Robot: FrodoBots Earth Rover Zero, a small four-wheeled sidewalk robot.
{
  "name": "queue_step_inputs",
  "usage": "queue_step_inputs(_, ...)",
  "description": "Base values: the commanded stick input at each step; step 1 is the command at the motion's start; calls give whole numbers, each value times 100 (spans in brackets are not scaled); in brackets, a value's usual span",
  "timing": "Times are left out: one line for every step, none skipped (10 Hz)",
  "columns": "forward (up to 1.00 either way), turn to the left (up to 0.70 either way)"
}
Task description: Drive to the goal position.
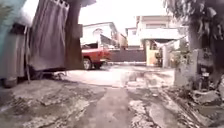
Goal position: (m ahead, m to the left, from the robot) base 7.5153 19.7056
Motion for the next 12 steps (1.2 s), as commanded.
queue_step_inputs(50, 0)
queue_step_inputs(50, -11)
queue_step_inputs(50, -27)
queue_step_inputs(50, -18)
queue_step_inputs(50, -2)
queue_step_inputs(50, 0)
queue_step_inputs(50, 0)
queue_step_inputs(50, 0)
queue_step_inputs(50, 0)
queue_step_inputs(50, 0)
queue_step_inputs(50, 0)
queue_step_inputs(50, 0)
